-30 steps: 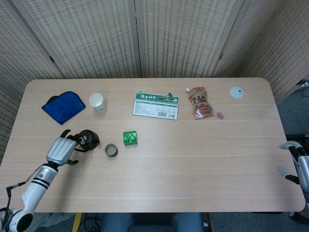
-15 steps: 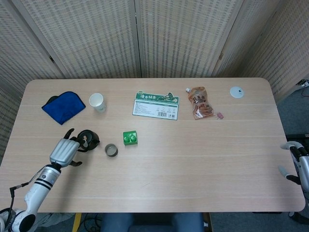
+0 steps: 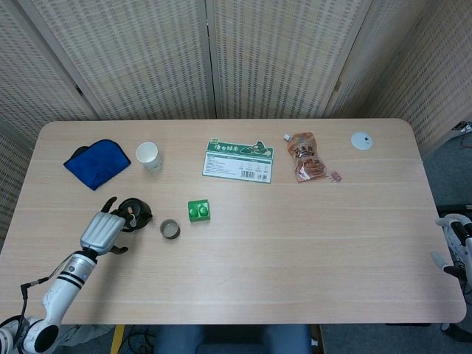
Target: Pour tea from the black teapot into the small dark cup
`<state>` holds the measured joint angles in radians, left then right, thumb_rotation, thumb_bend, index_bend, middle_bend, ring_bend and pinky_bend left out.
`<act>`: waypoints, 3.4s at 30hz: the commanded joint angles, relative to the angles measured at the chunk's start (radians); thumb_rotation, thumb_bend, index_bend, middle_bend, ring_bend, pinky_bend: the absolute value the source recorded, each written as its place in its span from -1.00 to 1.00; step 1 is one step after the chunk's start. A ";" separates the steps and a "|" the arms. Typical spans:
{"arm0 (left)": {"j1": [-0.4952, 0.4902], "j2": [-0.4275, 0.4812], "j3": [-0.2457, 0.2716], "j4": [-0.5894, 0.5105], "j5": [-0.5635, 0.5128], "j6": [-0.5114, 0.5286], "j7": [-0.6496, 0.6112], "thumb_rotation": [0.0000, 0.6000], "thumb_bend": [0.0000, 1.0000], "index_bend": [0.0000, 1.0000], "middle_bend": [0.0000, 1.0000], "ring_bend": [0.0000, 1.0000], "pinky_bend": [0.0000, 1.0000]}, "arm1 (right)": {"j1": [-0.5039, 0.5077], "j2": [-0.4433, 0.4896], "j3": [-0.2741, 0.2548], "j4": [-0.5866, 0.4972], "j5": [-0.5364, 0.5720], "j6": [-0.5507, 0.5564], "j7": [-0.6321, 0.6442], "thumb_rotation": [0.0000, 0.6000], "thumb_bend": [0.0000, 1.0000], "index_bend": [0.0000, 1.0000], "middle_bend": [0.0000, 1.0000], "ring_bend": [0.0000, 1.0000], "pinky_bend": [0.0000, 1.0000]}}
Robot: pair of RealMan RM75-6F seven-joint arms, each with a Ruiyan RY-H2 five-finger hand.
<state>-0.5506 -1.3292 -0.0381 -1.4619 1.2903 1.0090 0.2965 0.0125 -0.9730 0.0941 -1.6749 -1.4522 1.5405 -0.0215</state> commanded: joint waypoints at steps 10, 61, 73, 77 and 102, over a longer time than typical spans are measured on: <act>0.000 -0.013 -0.008 0.029 -0.005 0.003 0.006 1.00 -0.93 -0.17 -0.23 -0.25 -1.00 | 0.000 0.000 0.000 0.001 0.001 -0.002 0.001 1.00 -0.76 -0.31 -0.40 -0.49 -0.40; -0.003 -0.054 0.024 0.110 -0.001 -0.052 0.037 1.00 -0.93 0.00 -0.05 -0.13 -1.00 | -0.009 -0.007 -0.005 0.003 0.008 -0.006 -0.004 1.00 -0.77 -0.31 -0.40 -0.49 -0.40; -0.005 -0.063 0.030 0.117 -0.005 -0.070 0.039 1.00 -0.93 0.06 0.02 -0.09 -1.00 | -0.010 -0.009 -0.005 0.004 0.010 -0.005 -0.004 1.00 -0.77 -0.31 -0.40 -0.49 -0.40; -0.008 -0.066 0.031 0.124 -0.003 -0.077 0.034 0.99 -0.93 0.13 0.10 -0.02 -1.00 | -0.012 -0.011 -0.004 0.006 0.013 -0.004 -0.003 1.00 -0.77 -0.31 -0.40 -0.49 -0.40; -0.019 -0.061 -0.022 0.134 -0.016 -0.098 -0.151 0.33 -0.93 0.80 0.85 0.63 -1.00 | -0.012 -0.017 0.007 0.009 0.017 0.007 0.003 1.00 -0.79 -0.31 -0.40 -0.49 -0.40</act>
<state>-0.5684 -1.3877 -0.0514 -1.3354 1.2768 0.9148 0.1639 0.0001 -0.9896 0.1007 -1.6656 -1.4349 1.5472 -0.0188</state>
